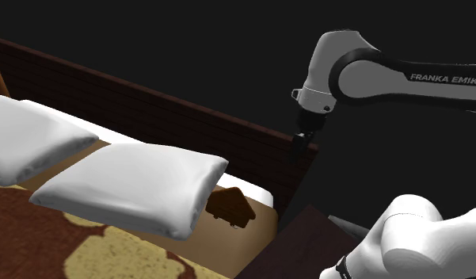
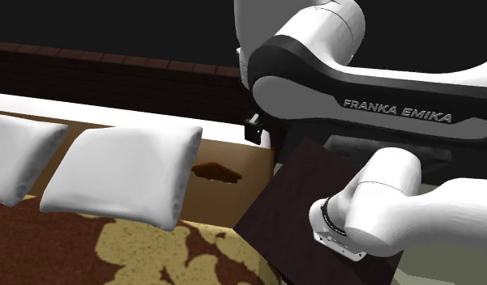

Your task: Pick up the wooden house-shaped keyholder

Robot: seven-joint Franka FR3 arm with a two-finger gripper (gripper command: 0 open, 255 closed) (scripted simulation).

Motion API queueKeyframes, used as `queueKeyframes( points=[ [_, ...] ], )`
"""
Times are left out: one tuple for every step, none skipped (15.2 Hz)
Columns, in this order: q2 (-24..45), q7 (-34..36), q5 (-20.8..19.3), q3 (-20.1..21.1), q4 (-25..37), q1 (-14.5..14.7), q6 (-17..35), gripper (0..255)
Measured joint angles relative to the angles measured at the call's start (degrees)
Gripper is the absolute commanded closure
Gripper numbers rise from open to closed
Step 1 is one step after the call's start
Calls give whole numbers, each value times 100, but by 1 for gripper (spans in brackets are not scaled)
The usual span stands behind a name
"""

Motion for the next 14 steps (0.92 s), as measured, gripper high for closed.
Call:
queueKeyframes(
  points=[
    [136,-34,16,48,-10,63,202,0],
    [227,-36,53,123,-54,140,391,0],
    [343,-59,73,182,-104,206,608,0],
    [476,-113,71,214,-140,253,830,0],
    [610,-131,88,275,-157,317,1036,0],
    [737,-149,104,337,-156,382,1218,0],
    [933,-178,104,391,-137,433,1444,0],
    [1145,-203,104,447,-137,484,1705,0],
    [1256,-230,104,499,-193,537,1930,0],
    [1379,-219,113,579,-183,604,2099,0],
    [1503,-231,107,642,-186,657,2279,0],
    [1652,-239,96,706,-196,708,2490,0],
    [1829,-246,76,770,-194,752,2716,0],
    [1957,-266,55,802,-149,774,2839,0]
  ],
)
